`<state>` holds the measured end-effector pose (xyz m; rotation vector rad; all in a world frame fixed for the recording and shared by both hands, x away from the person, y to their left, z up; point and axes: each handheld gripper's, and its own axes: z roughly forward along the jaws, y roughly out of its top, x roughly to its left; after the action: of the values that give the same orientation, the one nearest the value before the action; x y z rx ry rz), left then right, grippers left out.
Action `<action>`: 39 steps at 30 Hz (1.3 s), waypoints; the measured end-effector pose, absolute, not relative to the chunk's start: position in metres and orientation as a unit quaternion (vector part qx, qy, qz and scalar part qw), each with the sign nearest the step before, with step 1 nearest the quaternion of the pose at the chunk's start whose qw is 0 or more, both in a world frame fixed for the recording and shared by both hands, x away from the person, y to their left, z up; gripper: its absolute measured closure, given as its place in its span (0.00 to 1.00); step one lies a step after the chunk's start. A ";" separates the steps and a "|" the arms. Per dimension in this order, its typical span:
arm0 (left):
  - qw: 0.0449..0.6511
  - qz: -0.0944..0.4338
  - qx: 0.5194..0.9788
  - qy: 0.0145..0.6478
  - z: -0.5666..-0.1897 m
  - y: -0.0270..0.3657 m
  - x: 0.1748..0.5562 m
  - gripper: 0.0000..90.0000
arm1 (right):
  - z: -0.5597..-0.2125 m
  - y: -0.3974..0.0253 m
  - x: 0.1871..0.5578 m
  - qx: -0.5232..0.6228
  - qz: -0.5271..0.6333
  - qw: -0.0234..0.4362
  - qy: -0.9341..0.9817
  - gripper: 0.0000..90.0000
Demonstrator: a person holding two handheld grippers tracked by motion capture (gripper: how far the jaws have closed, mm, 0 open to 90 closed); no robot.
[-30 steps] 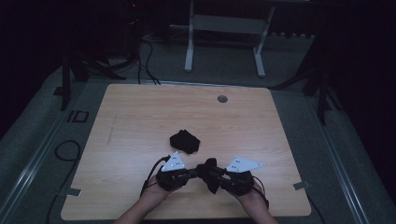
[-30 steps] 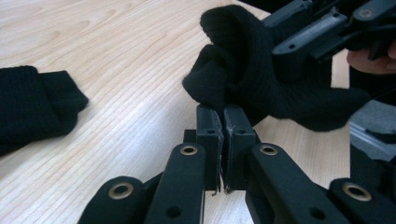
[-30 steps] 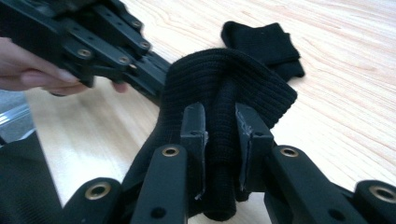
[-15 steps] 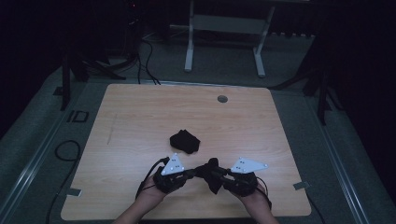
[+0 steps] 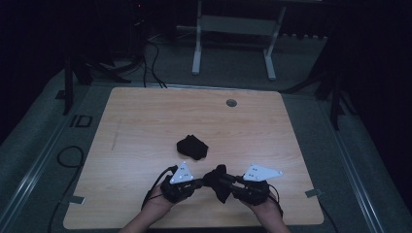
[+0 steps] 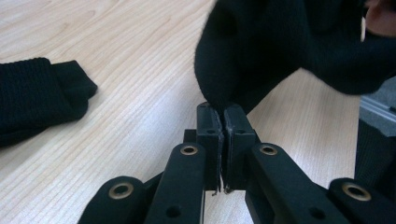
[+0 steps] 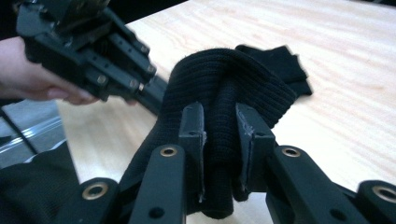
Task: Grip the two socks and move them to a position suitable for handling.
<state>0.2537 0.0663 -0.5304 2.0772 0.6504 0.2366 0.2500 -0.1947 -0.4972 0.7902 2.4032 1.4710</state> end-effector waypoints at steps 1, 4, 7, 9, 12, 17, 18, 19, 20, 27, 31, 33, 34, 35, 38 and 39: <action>0.456 0.099 0.844 0.264 -0.530 0.065 0.253 0.97 | -0.497 -0.195 0.250 0.268 0.500 0.107 0.816 0.82; 0.453 0.102 0.847 0.260 -0.529 0.065 0.251 0.97 | -0.497 -0.195 0.251 0.267 0.493 0.104 0.821 0.82; 0.444 0.115 0.849 0.261 -0.529 0.066 0.249 0.97 | -0.496 -0.198 0.251 0.274 0.506 0.103 0.811 0.84; 0.438 0.112 0.851 0.266 -0.532 0.070 0.249 0.97 | -0.493 -0.203 0.250 0.281 0.514 0.108 0.803 0.84; 0.439 0.100 0.849 0.276 -0.533 0.076 0.249 0.97 | -0.491 -0.211 0.252 0.294 0.492 0.118 0.811 0.86; 0.428 0.116 0.852 0.280 -0.528 0.082 0.246 0.97 | -0.499 -0.213 0.250 0.307 0.484 0.129 0.809 0.85; 0.419 0.124 0.852 0.288 -0.528 0.085 0.246 0.97 | -0.500 -0.216 0.251 0.315 0.483 0.129 0.806 0.86; 0.413 0.127 0.852 0.295 -0.530 0.089 0.247 0.97 | -0.501 -0.219 0.252 0.327 0.478 0.135 0.804 0.87; 0.411 0.119 0.851 0.304 -0.531 0.095 0.249 0.97 | -0.502 -0.223 0.253 0.343 0.467 0.146 0.802 0.88; 0.374 0.076 0.861 0.338 -0.544 0.115 0.259 0.97 | -0.532 -0.242 0.265 0.405 0.394 0.124 0.816 0.89; 0.359 0.065 0.870 0.332 -0.554 0.109 0.263 0.96 | -0.550 -0.236 0.268 0.404 0.360 0.127 0.831 0.84; 0.361 0.069 0.868 0.333 -0.556 0.108 0.264 0.95 | -0.552 -0.235 0.269 0.405 0.354 0.131 0.833 0.83; 0.363 0.067 0.866 0.337 -0.556 0.109 0.264 0.95 | -0.553 -0.235 0.270 0.410 0.355 0.127 0.831 0.82; 0.364 0.065 0.866 0.337 -0.556 0.110 0.265 0.95 | -0.554 -0.236 0.270 0.411 0.354 0.128 0.830 0.82; 0.376 0.057 0.858 0.346 -0.553 0.114 0.265 0.95 | -0.555 -0.239 0.272 0.418 0.353 0.125 0.827 0.74; 0.381 0.051 0.855 0.348 -0.550 0.116 0.265 0.95 | -0.555 -0.240 0.272 0.422 0.354 0.121 0.826 0.68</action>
<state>0.2653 0.1161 -0.5503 2.1822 0.8874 0.1292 0.2724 -0.2396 -0.5546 1.2310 2.4132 1.0326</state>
